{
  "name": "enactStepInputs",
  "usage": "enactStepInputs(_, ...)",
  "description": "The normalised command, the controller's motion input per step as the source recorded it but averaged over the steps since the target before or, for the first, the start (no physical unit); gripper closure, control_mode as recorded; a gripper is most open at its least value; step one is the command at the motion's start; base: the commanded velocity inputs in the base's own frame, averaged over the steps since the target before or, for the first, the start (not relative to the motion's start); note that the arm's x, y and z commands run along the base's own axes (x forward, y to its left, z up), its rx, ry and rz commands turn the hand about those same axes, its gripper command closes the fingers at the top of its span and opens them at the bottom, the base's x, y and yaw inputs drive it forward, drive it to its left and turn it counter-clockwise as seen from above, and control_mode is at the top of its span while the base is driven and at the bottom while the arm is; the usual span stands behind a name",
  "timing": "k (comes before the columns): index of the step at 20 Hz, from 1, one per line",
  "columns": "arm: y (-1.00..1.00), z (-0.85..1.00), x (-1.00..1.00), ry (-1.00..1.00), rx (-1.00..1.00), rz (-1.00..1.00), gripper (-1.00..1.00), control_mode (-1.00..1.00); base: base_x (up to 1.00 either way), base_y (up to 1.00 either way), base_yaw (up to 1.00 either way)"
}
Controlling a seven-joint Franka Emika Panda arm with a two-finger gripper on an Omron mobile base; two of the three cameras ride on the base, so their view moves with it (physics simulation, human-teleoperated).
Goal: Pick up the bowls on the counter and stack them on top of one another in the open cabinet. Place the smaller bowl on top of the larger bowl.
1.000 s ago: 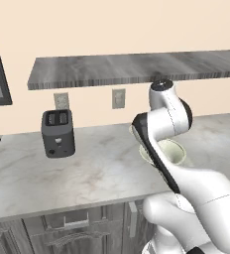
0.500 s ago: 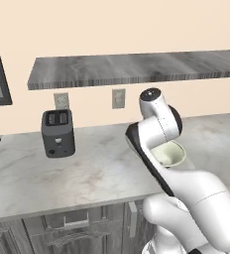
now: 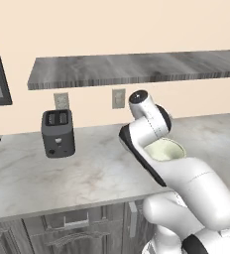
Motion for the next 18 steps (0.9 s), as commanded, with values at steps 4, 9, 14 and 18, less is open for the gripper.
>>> enactStepInputs(4,0.01,-0.12,0.33,0.0,-0.06,0.0,-1.0,-1.0,0.0,0.0,0.0)
enactStepInputs(9,0.0,-0.19,0.27,0.0,-0.06,0.0,-1.0,-1.0,0.0,0.0,0.0)
enactStepInputs(14,0.01,-0.24,0.15,0.0,-0.04,0.0,-1.0,-1.0,0.0,0.0,0.0)
enactStepInputs(18,0.0,-0.23,0.16,0.0,-0.04,0.0,-1.0,-1.0,0.0,0.0,0.0)
